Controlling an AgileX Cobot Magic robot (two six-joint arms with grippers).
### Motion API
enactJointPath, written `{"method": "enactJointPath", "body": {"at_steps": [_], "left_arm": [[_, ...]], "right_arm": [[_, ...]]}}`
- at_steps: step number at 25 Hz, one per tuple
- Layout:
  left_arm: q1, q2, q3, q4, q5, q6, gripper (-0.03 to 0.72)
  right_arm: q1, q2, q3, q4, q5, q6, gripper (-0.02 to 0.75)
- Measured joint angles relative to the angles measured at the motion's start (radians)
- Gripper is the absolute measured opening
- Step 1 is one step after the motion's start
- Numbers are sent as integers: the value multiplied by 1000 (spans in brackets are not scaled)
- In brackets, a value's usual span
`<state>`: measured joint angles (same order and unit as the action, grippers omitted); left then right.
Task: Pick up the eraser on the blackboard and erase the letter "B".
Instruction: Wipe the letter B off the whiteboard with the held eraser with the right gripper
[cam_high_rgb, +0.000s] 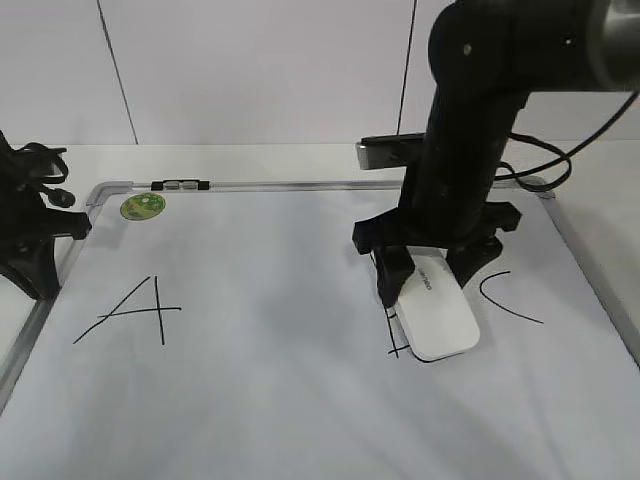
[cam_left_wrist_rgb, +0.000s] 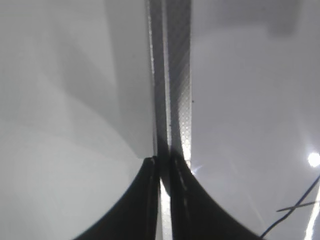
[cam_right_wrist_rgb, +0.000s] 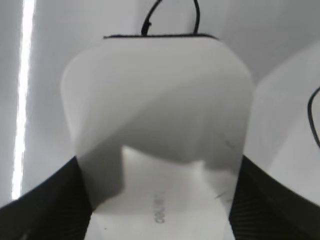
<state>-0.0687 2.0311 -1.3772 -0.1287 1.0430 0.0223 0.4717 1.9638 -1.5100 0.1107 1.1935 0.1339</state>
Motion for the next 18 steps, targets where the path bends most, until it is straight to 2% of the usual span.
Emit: {"method": "enactJointPath", "body": {"at_steps": [5, 18], "left_arm": [[0, 0, 0, 0, 1, 0, 20], [0, 0, 0, 0, 1, 0, 20]], "right_arm": [[1, 85, -74, -8, 4, 2, 571], [1, 141, -84, -14, 0, 2, 568]]}}
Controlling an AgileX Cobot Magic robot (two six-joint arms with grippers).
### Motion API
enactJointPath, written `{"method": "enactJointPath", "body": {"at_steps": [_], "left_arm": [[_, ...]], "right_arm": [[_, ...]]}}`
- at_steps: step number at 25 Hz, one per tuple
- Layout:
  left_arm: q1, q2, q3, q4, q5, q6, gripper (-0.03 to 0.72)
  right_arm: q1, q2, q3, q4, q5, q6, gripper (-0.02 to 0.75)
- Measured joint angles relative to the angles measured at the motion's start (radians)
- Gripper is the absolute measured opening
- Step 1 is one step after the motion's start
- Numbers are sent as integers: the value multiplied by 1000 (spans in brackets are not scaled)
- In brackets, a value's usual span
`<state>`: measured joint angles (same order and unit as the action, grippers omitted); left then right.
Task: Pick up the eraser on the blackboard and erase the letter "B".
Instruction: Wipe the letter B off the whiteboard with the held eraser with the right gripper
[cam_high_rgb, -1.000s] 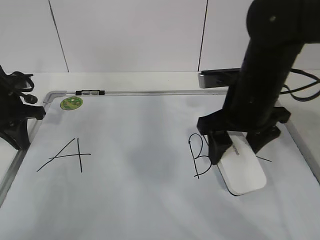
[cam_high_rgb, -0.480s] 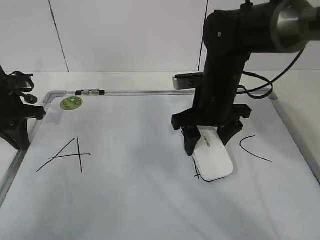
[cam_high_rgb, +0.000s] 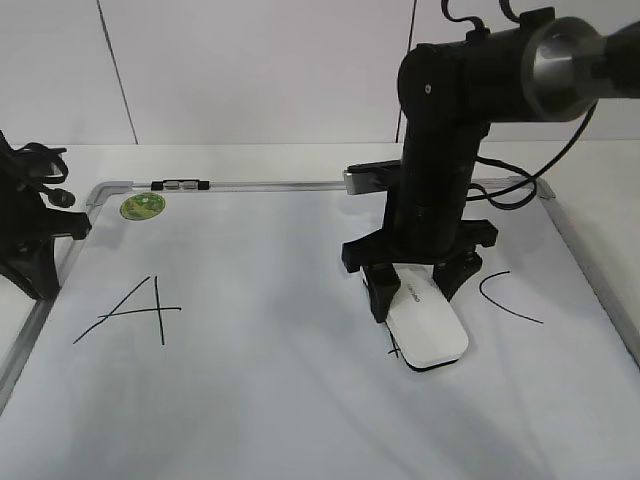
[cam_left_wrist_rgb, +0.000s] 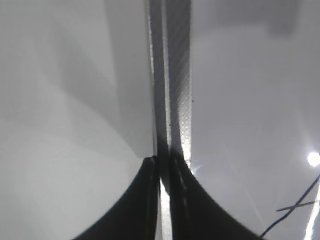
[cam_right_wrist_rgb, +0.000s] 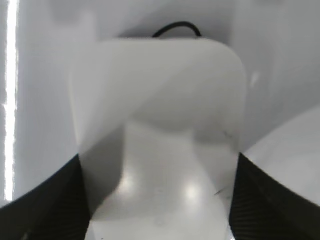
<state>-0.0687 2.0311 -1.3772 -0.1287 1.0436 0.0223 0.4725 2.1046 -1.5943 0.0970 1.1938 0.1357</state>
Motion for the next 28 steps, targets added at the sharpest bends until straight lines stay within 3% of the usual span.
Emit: {"method": "enactJointPath", "body": {"at_steps": [6, 13, 28], "left_arm": [[0, 0, 0, 0, 0, 0, 20], [0, 0, 0, 0, 0, 0, 20], [0, 0, 0, 0, 0, 0, 20]], "right_arm": [[0, 0, 0, -2, -1, -2, 573], [0, 0, -9, -2, -2, -12, 641], [0, 0, -58, -37, 20, -15, 630]]}}
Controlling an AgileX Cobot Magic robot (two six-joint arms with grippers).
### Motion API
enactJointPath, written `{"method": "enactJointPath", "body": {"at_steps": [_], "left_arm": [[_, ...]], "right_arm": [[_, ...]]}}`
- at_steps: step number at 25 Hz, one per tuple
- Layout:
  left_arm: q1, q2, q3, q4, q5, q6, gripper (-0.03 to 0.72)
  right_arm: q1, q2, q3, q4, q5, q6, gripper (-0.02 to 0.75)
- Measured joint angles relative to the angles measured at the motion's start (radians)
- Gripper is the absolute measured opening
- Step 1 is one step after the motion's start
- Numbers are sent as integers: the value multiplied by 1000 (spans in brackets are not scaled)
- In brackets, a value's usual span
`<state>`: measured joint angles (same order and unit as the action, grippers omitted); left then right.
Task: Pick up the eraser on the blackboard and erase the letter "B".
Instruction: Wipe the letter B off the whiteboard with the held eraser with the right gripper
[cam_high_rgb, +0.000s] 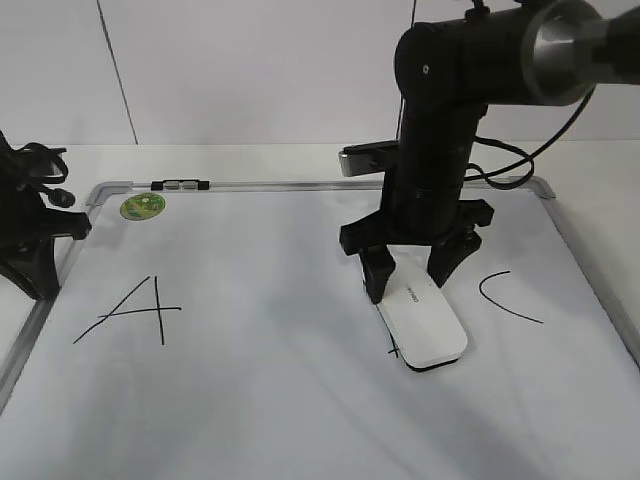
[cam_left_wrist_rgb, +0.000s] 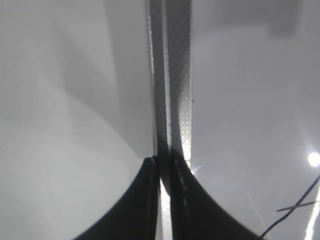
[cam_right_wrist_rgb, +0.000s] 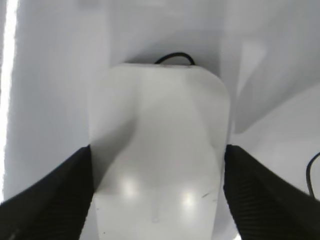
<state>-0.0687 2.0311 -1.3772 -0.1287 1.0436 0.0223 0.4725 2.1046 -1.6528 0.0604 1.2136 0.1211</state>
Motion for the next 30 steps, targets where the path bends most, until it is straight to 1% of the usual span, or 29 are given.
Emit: {"method": "enactJointPath", "body": {"at_steps": [4, 17, 30], "left_arm": [[0, 0, 0, 0, 0, 0, 20], [0, 0, 0, -1, 3, 0, 20], [0, 0, 0, -2, 7, 0, 20]], "right_arm": [[0, 0, 0, 0, 0, 0, 594], [2, -14, 0, -22, 0, 0, 593], [2, -10, 0, -11, 0, 0, 593]]}}
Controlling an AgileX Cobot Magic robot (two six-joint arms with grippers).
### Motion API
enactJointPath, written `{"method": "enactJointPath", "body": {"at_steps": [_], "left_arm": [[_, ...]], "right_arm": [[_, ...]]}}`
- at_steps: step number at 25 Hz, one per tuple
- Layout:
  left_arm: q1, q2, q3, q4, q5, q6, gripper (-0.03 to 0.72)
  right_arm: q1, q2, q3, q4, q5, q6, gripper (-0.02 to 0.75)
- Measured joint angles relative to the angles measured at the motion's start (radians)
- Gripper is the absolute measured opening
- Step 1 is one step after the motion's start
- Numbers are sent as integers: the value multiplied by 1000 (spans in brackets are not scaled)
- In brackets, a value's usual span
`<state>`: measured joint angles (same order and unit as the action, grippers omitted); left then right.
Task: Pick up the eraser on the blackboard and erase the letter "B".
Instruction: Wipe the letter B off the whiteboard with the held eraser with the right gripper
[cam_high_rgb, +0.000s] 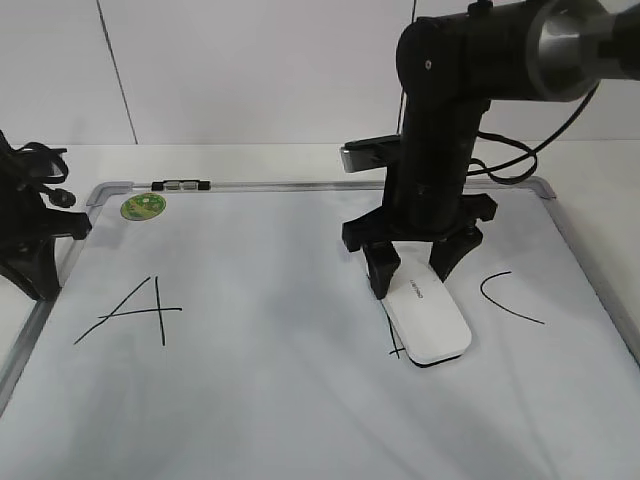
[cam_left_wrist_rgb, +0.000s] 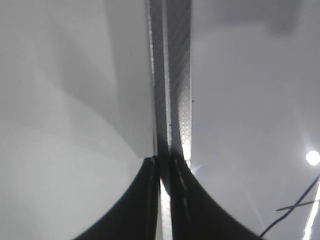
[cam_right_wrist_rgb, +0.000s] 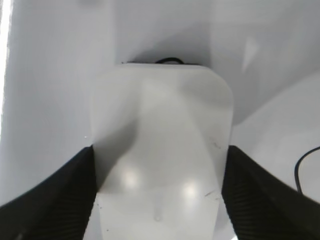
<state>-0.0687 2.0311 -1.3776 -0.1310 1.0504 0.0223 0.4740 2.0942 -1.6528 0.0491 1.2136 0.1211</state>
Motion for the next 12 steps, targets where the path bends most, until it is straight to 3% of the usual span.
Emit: {"method": "enactJointPath", "body": {"at_steps": [12], "left_arm": [[0, 2, 0, 0, 0, 0, 20]], "right_arm": [[0, 2, -31, 15, 4, 0, 622]]}}
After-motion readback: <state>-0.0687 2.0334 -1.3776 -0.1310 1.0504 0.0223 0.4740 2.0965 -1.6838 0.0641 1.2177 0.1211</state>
